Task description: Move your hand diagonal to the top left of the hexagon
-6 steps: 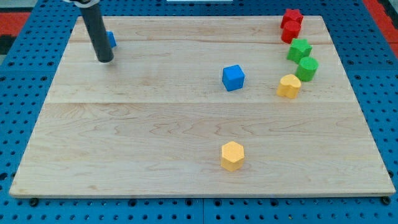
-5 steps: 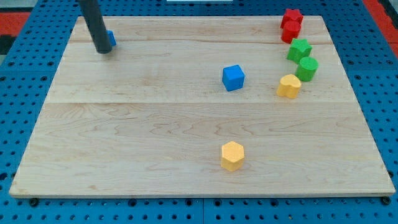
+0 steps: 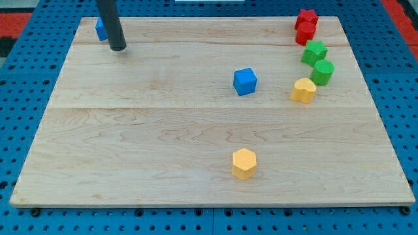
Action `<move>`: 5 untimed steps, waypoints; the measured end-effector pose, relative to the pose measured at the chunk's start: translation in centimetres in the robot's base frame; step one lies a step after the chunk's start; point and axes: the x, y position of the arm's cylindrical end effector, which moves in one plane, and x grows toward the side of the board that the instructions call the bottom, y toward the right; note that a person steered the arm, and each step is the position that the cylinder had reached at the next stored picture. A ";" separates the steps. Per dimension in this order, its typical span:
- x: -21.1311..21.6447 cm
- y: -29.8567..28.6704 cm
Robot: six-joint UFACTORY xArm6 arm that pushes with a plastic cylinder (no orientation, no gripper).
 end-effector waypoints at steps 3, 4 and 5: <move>18.2 13.6; 18.6 20.7; 19.6 27.9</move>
